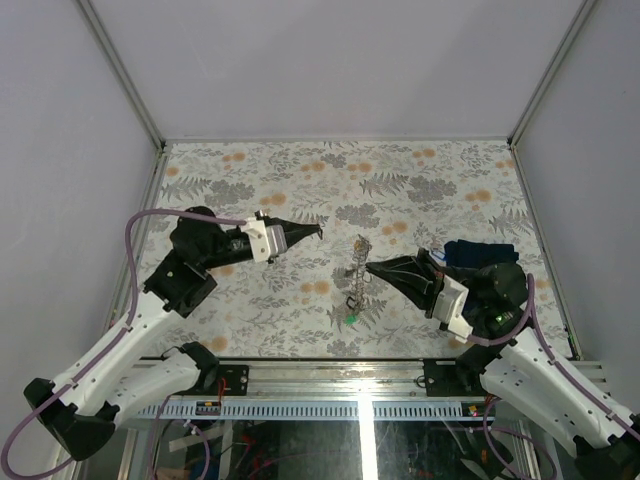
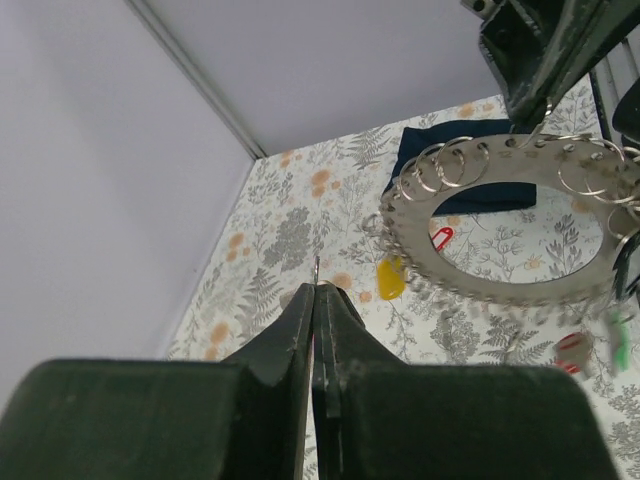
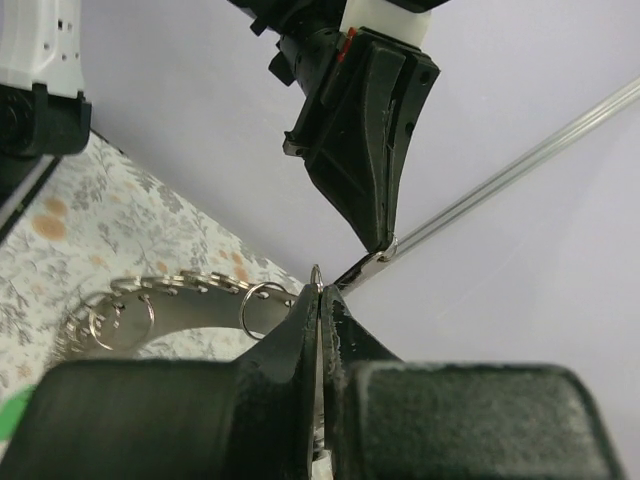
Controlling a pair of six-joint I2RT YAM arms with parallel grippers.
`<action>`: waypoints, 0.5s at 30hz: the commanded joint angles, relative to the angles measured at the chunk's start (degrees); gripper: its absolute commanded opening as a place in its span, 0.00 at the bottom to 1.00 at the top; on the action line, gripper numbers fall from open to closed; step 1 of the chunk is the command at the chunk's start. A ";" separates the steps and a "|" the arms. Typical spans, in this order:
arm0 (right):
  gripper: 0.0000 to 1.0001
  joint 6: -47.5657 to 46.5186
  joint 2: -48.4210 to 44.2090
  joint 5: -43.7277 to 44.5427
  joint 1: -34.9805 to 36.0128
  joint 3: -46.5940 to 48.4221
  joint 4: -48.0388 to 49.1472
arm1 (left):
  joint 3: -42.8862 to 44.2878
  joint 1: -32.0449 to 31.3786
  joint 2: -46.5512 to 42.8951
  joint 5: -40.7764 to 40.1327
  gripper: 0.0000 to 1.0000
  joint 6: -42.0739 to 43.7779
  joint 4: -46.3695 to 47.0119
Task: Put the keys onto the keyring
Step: Insert the key onto the keyring.
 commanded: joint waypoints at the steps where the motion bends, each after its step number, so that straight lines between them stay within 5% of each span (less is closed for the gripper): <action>1: 0.00 -14.45 -1.24 0.08 1.60 2.59 -3.87 | -2.22 -1.69 -1.33 3.82 0.00 9.48 8.20; 15: 0.00 -15.47 -1.63 1.09 3.69 4.81 -9.36 | -2.87 -13.68 -1.03 0.89 0.00 24.84 6.77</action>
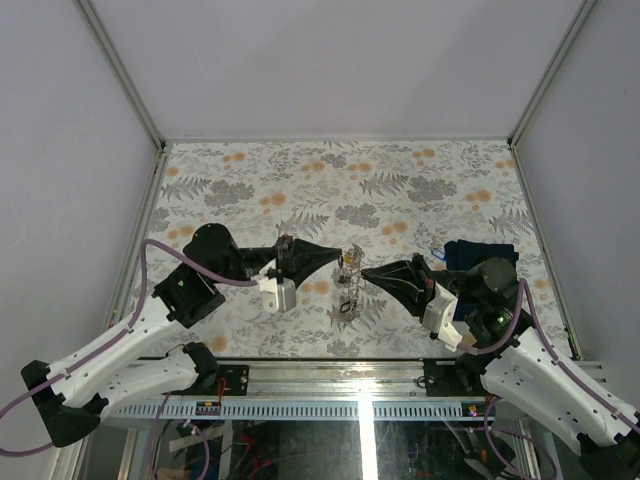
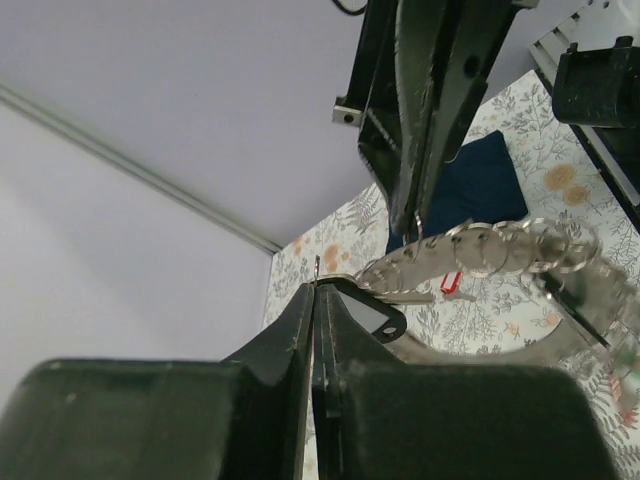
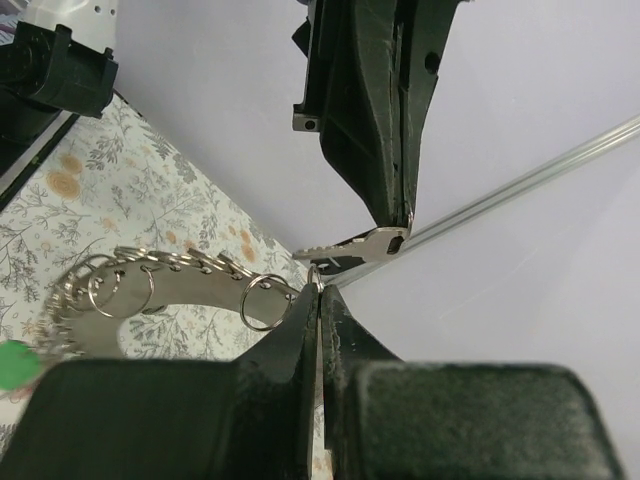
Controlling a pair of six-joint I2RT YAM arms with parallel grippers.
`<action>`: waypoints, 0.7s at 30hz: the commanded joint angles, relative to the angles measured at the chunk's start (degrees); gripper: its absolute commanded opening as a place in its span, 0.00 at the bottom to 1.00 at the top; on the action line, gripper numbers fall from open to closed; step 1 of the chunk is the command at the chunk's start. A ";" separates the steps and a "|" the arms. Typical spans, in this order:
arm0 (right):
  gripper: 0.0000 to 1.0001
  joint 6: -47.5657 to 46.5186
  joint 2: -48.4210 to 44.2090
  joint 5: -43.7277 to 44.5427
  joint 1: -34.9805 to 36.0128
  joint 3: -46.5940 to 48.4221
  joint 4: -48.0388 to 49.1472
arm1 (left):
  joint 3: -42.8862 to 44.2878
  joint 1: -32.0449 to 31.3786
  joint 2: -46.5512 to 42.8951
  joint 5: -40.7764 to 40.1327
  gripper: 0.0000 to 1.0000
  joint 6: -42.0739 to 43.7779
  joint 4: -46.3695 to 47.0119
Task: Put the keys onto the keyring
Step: Insert the key onto the keyring.
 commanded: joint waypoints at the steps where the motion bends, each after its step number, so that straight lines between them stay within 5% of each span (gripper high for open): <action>1: 0.00 0.41 -1.20 1.16 0.52 3.42 3.07 | -0.07 -2.81 -0.29 -0.73 0.00 7.33 2.40; 7: 0.00 20.04 -0.60 3.21 0.57 5.31 7.27 | -0.25 -4.14 -0.16 -1.74 0.00 10.80 1.09; 13: 0.00 44.69 3.00 10.14 0.52 13.75 -0.17 | -1.27 -4.14 -0.06 -5.39 0.00 11.79 1.10; 16: 0.00 50.72 6.07 10.77 0.57 17.48 -5.06 | -2.27 -4.18 -0.21 -6.27 0.00 10.78 2.68; 21: 0.00 60.17 7.96 12.20 0.57 15.54 1.68 | -4.07 -3.18 -0.71 -5.85 0.00 8.99 5.80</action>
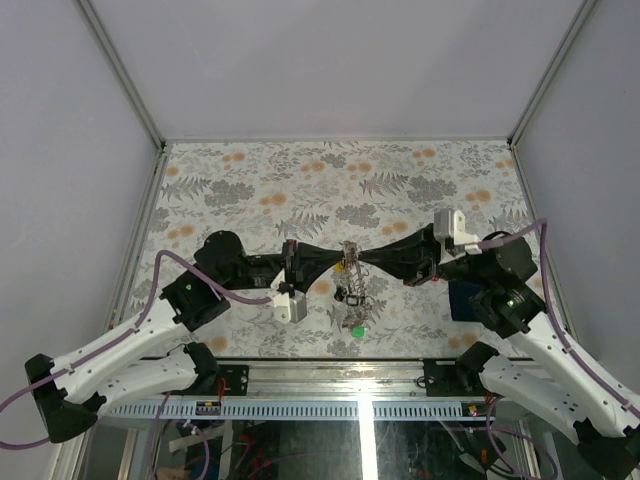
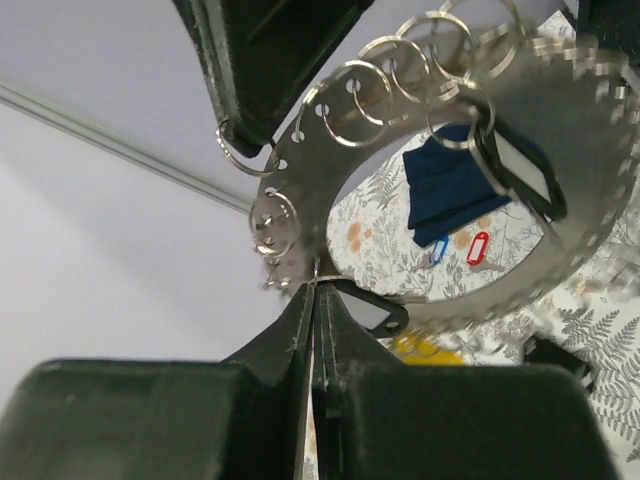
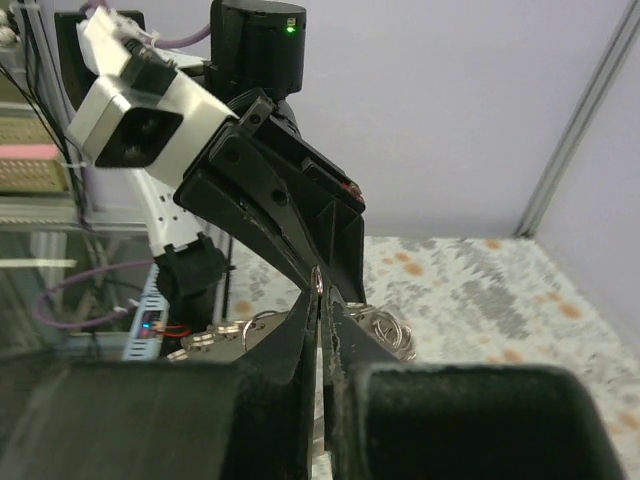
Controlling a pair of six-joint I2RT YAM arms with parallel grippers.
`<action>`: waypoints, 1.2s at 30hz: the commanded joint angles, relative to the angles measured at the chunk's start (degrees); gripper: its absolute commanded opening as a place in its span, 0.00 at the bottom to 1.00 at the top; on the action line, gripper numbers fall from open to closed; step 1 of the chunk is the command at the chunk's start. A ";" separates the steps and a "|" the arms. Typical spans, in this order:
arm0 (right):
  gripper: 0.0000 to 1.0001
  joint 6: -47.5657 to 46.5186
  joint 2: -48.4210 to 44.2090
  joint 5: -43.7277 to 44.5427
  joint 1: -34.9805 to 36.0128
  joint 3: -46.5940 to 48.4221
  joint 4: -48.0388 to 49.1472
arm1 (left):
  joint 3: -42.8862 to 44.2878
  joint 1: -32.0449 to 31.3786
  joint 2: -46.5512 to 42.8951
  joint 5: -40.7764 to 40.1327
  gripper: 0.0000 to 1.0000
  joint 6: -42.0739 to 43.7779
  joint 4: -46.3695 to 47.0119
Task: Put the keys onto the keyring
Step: Insert the key onto the keyring.
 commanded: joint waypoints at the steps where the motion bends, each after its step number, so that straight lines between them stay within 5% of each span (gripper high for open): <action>1: 0.00 12.74 1.91 2.36 0.37 0.92 5.67 | -1.41 1.02 -0.89 -0.26 0.00 -1.37 5.73; 19: 0.00 12.05 6.13 -1.61 0.37 4.43 -2.54 | -2.85 4.77 -3.19 3.88 0.00 -4.33 7.40; 36: 0.00 13.93 6.06 -2.05 0.37 3.91 1.52 | -1.35 5.10 -1.99 8.18 0.00 -3.98 4.49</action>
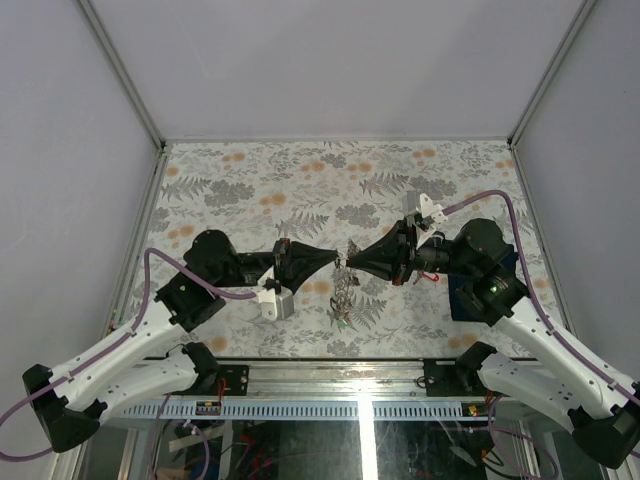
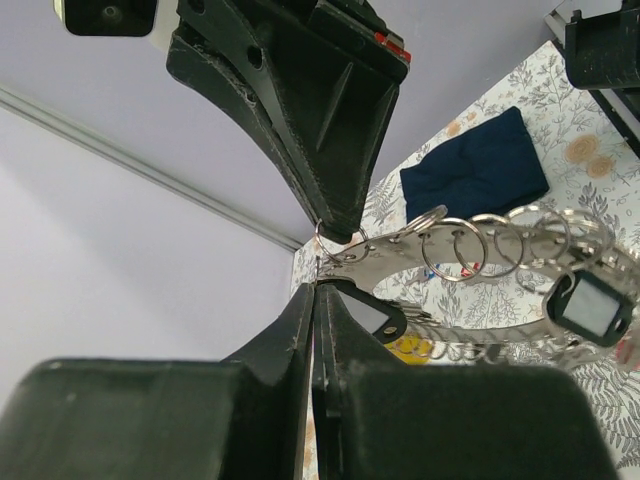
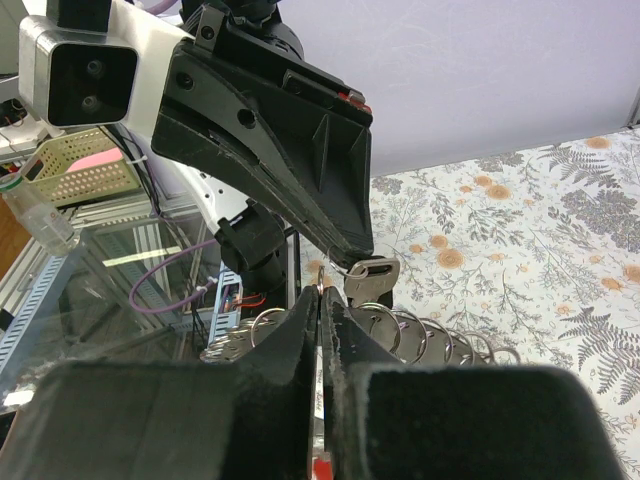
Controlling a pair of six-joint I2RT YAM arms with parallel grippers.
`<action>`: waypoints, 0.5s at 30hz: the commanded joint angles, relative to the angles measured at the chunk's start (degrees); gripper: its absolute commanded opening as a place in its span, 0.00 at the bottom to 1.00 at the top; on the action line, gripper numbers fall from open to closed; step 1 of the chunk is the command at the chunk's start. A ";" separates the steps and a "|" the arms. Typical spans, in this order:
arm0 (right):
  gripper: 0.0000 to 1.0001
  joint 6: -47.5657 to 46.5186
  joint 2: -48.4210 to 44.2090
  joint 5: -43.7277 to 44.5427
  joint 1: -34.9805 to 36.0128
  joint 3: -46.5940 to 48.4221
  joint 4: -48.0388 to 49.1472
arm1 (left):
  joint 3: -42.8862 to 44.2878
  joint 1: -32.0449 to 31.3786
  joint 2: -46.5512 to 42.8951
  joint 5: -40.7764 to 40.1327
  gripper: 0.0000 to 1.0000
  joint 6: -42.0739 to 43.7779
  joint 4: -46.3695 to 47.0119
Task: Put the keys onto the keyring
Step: Insert the key onto the keyring.
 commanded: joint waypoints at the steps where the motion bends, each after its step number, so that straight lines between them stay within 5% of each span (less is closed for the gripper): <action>1: 0.00 1.09 -0.51 -0.35 0.34 3.31 5.81 | 0.88 0.57 0.09 1.68 0.00 -0.02 1.36; 15: 0.00 0.44 0.32 2.72 0.35 3.59 3.15 | 1.27 0.55 0.30 2.13 0.00 0.11 0.74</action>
